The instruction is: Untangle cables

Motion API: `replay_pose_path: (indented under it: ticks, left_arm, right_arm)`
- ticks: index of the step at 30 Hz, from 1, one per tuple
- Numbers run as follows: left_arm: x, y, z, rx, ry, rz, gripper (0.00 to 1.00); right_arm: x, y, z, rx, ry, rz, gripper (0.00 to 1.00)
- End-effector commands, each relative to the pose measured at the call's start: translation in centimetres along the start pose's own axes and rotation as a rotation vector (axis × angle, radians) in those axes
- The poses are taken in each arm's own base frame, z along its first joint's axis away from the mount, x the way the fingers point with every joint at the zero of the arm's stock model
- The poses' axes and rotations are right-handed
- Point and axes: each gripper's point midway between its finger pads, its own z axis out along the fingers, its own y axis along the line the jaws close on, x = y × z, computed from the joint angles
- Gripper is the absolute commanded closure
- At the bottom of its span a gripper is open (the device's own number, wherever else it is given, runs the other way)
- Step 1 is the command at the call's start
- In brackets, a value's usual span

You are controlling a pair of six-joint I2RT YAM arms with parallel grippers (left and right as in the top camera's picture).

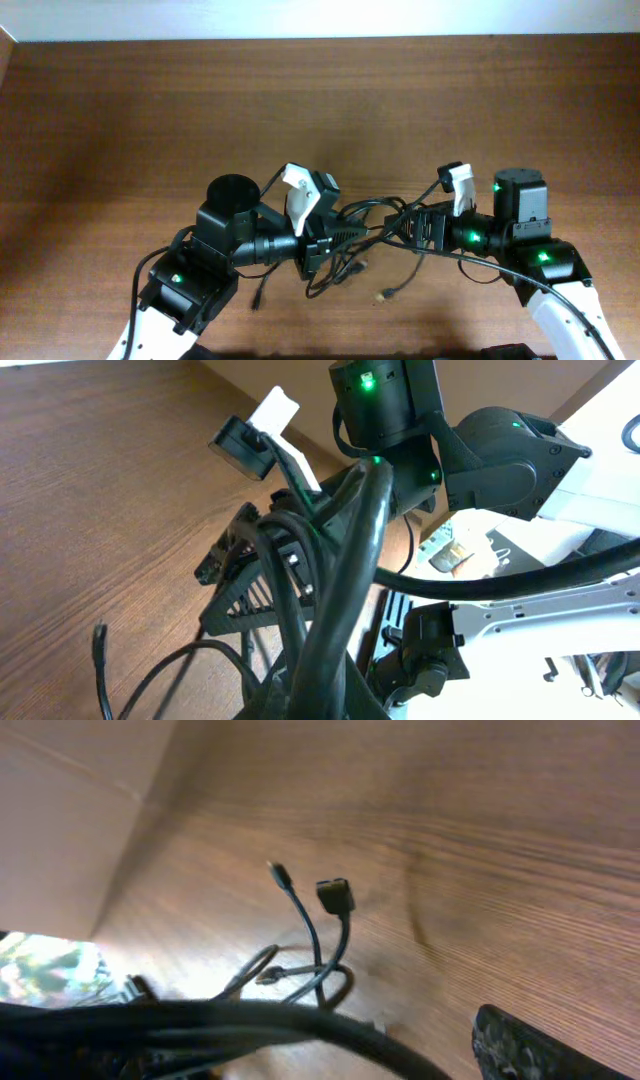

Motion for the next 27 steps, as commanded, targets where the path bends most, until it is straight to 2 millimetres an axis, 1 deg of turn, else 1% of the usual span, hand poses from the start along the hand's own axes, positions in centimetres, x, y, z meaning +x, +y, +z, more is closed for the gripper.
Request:
replay_pose_path:
  ticks: [1, 3, 5, 7, 12, 20, 24, 27]
  left_arm:
    - [-1.4, -2.2, -1.2, 0.056, -0.047, 0.049, 1.00]
    - [-1.8, -2.6, -1.5, 0.061, -0.066, 0.069, 1.00]
    - [-2.2, -3.2, -2.0, 0.065, -0.087, 0.091, 1.00]
    - [-2.7, -4.3, -3.0, 0.072, -0.119, 0.125, 1.00]
    - [-3.1, -5.4, -4.0, 0.078, -0.151, 0.160, 1.00]
    - [-3.5, -5.9, -4.4, 0.083, -0.171, 0.181, 1.00]
    - [-3.6, -5.9, -4.4, 0.083, -0.176, 0.187, 1.00]
    - [-3.6, -5.9, -4.4, 0.083, -0.177, 0.187, 1.00]
  right_arm:
    - [-0.8, -1.6, -0.4, 0.117, -0.032, 0.001, 0.01]
    - [-0.8, -1.8, -0.4, 0.129, -0.034, 0.002, 0.01]
    - [-0.5, -2.6, -0.5, 0.172, -0.025, 0.016, 0.01]
    - [-0.2, -3.5, -0.7, 0.223, -0.020, 0.027, 0.01]
    - [-0.2, -4.0, -0.8, 0.250, -0.020, 0.031, 0.01]
    - [0.6, -6.3, -1.5, 0.389, -0.003, 0.056, 0.01]
    - [1.6, -8.3, -2.6, 0.519, 0.017, 0.098, 0.00]
    - [1.9, -9.7, -3.4, 0.615, 0.004, 0.150, 0.01]
